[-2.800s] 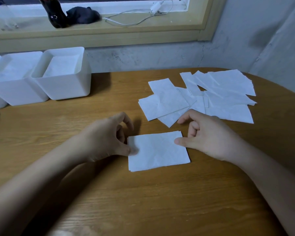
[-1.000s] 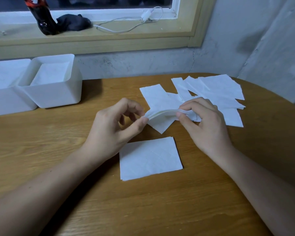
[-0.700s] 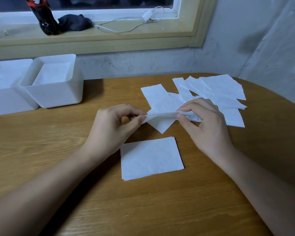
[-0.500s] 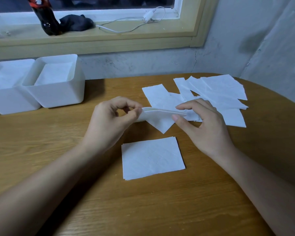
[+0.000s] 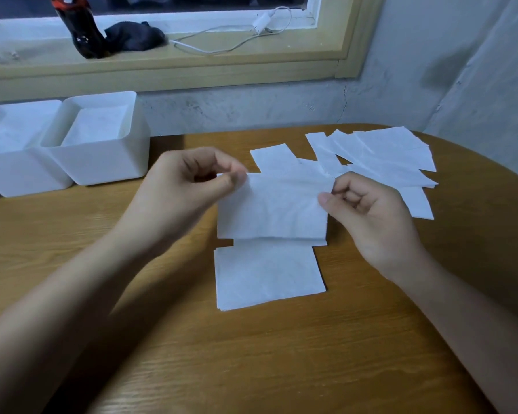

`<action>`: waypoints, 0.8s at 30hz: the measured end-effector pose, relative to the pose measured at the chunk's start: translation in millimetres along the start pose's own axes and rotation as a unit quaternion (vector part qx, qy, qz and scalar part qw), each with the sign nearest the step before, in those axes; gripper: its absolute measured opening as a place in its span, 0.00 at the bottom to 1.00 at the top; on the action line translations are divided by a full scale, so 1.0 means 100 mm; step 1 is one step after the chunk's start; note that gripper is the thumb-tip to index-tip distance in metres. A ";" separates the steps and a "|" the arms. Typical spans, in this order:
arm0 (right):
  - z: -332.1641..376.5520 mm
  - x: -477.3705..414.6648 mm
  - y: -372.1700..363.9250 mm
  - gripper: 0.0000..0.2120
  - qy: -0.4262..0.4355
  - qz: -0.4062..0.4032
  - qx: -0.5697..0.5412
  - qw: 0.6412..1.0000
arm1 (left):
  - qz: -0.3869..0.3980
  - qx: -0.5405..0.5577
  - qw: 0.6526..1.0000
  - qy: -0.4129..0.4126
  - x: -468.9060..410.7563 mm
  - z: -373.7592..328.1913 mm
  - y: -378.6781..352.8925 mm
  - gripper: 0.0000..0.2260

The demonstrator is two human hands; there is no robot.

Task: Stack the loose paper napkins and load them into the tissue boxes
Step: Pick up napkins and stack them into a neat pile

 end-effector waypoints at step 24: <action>-0.23 0.29 -0.41 0.09 -0.186 0.275 0.127 0.934 | 0.288 -0.194 0.913 0.214 0.24 0.62 -0.29 0.06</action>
Point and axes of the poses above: each hand's wrist, its own x-axis away from the middle knuckle, its own y-axis out of the back of the hand, z = x × y, the point moved 10 cm from there along -x, towards the middle knuckle, and after that the axes turned 4 degrees about x, right-handed, at the moved point
